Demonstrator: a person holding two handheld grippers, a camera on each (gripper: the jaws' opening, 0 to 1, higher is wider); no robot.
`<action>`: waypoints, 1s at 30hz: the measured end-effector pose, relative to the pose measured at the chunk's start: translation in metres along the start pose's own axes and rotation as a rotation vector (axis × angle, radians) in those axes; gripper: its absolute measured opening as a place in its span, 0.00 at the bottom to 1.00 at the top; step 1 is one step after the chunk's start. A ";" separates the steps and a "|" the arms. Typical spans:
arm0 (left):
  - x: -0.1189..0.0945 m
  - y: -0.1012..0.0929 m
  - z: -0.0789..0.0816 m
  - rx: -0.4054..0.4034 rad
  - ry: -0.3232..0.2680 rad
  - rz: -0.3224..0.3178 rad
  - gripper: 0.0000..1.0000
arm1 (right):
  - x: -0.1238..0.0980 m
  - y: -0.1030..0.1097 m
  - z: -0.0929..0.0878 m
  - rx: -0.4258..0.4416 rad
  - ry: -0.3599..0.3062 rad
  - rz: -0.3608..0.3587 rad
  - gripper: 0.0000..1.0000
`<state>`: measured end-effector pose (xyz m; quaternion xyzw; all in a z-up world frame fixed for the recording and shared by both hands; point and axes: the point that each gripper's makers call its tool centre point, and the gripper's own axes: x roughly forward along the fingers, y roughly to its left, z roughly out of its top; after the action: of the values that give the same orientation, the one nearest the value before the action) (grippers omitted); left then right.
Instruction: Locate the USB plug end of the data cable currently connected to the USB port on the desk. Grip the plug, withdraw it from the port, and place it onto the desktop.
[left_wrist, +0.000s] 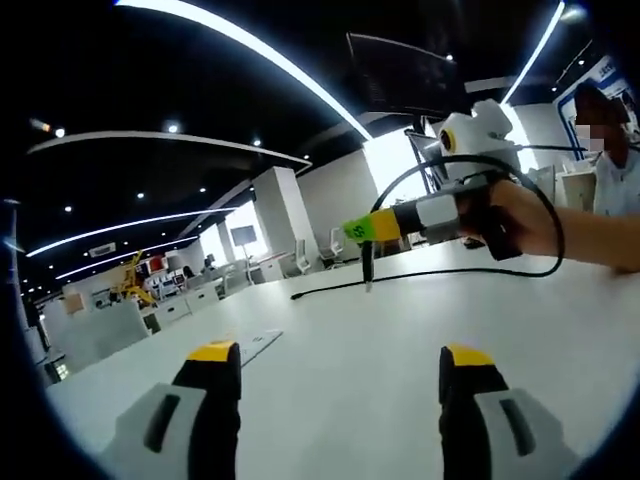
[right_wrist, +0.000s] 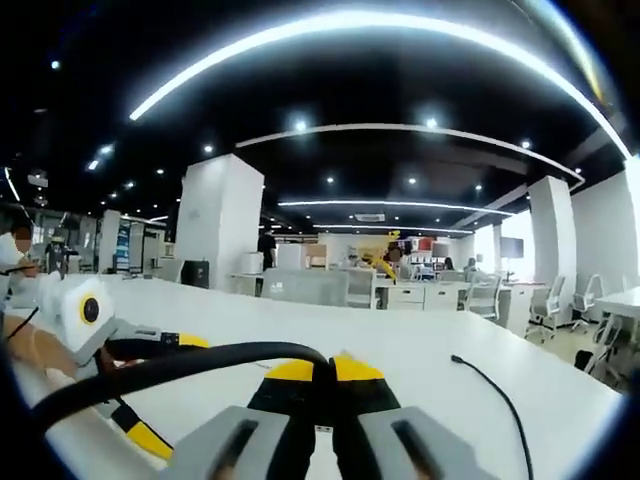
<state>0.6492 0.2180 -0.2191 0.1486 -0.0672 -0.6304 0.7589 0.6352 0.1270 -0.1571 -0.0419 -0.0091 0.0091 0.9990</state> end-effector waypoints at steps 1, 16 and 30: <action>-0.001 0.000 -0.001 -0.002 0.005 0.001 0.81 | 0.001 0.001 0.000 -0.002 0.000 0.006 0.05; -0.001 -0.006 -0.016 0.020 0.052 -0.020 0.82 | 0.014 0.027 -0.034 -0.156 0.133 0.103 0.05; -0.001 -0.005 -0.016 0.017 0.053 -0.023 0.81 | 0.017 0.040 -0.062 -0.371 0.249 0.144 0.06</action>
<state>0.6493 0.2202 -0.2357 0.1726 -0.0507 -0.6342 0.7520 0.6532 0.1620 -0.2219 -0.2264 0.1159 0.0731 0.9644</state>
